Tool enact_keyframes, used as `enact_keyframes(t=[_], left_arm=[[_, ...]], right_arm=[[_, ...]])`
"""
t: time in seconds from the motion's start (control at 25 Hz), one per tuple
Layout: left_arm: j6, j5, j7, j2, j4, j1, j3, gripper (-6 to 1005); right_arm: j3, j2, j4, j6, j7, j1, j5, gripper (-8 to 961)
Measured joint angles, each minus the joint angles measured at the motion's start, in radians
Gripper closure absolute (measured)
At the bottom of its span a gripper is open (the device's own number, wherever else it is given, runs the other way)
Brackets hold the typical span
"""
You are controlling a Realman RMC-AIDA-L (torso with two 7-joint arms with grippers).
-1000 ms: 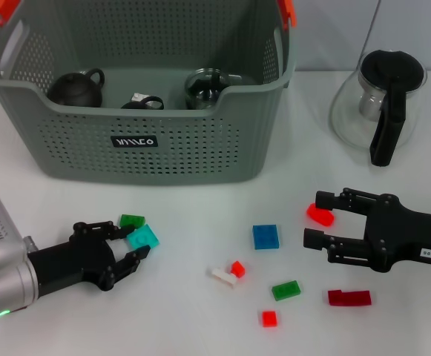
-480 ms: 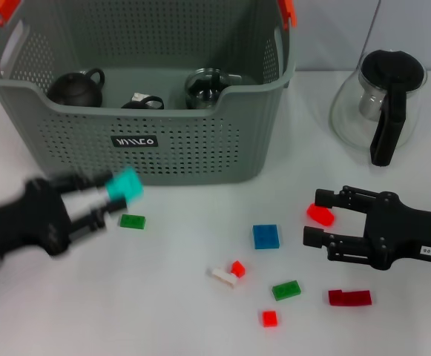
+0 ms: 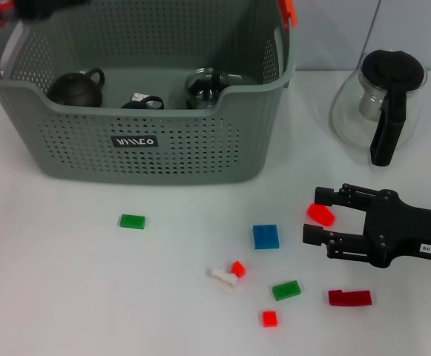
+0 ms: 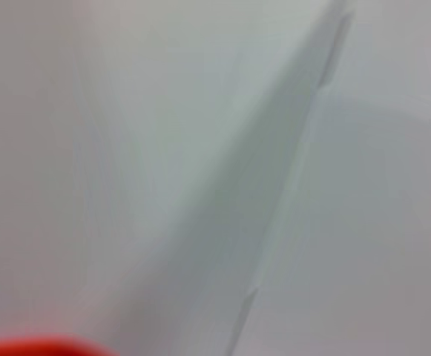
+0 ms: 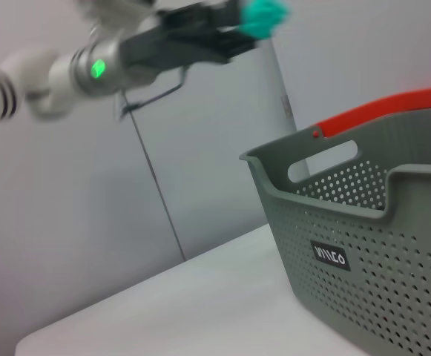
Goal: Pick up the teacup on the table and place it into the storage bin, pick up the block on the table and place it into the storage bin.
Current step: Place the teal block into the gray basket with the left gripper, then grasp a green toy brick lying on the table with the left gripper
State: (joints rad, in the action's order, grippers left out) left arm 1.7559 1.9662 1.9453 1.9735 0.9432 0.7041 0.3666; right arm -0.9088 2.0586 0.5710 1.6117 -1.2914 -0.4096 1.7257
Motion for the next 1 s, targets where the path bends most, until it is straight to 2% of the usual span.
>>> enact_keyframes(t=[0.04,0.12,0.24,0.28,0.32,0.36,0.48,0.52,0.56,0.64,0.8,0.88,1.0], left_arm=[[-0.032,0.015,0.028,-0.008,0.006,0.01,0.037,582],[-0.154,0.089,0.129,-0.035,0.021,0.05,0.176,582],[-0.295,0.24,0.231,-0.042,0.028,0.103,0.311,581],[-0.339,0.304,0.261,-0.037,0.029,0.122,0.356,580],[-0.339,0.304,0.261,-0.037,0.029,0.122,0.356,580],[-0.411,0.396,0.307,-0.019,0.026,0.145,0.424,580],[-0.516,0.519,0.384,0.018,0.024,0.163,0.513,578],[-0.516,0.519,0.384,0.018,0.024,0.163,0.513,578],[-0.566,0.59,0.434,0.037,0.022,0.168,0.547,578],[-0.584,0.626,0.451,0.051,0.022,0.171,0.556,577],[-0.571,0.604,0.446,0.063,0.051,0.157,0.547,576],[-0.558,0.549,0.432,0.066,0.086,0.131,0.532,575],[-0.511,0.34,0.334,0.072,0.156,0.051,0.475,432]], right_arm=[[0.0,0.0,0.0,0.0,0.0,0.0,0.0,134],[0.001,0.0,0.0,-0.003,0.0,0.0,0.0,134],[-0.001,0.004,0.003,-0.004,0.002,-0.001,0.0,134],[-0.001,0.005,0.005,-0.004,0.001,-0.002,0.0,134],[-0.001,0.006,0.005,-0.005,0.001,-0.004,0.0,134],[-0.001,0.006,0.005,-0.005,0.001,-0.004,0.0,134],[0.0,0.006,0.003,-0.005,0.0,-0.007,0.0,134],[0.0,0.006,0.002,-0.006,0.0,-0.007,0.0,134],[-0.001,0.006,0.002,-0.006,0.0,-0.008,0.0,134],[-0.001,0.006,0.002,-0.006,0.0,-0.009,0.0,134],[0.001,0.005,0.001,-0.006,0.0,-0.009,0.0,134],[0.002,0.004,0.001,-0.006,0.0,-0.009,0.0,134],[0.002,0.005,0.0,-0.006,0.003,-0.009,0.0,134]])
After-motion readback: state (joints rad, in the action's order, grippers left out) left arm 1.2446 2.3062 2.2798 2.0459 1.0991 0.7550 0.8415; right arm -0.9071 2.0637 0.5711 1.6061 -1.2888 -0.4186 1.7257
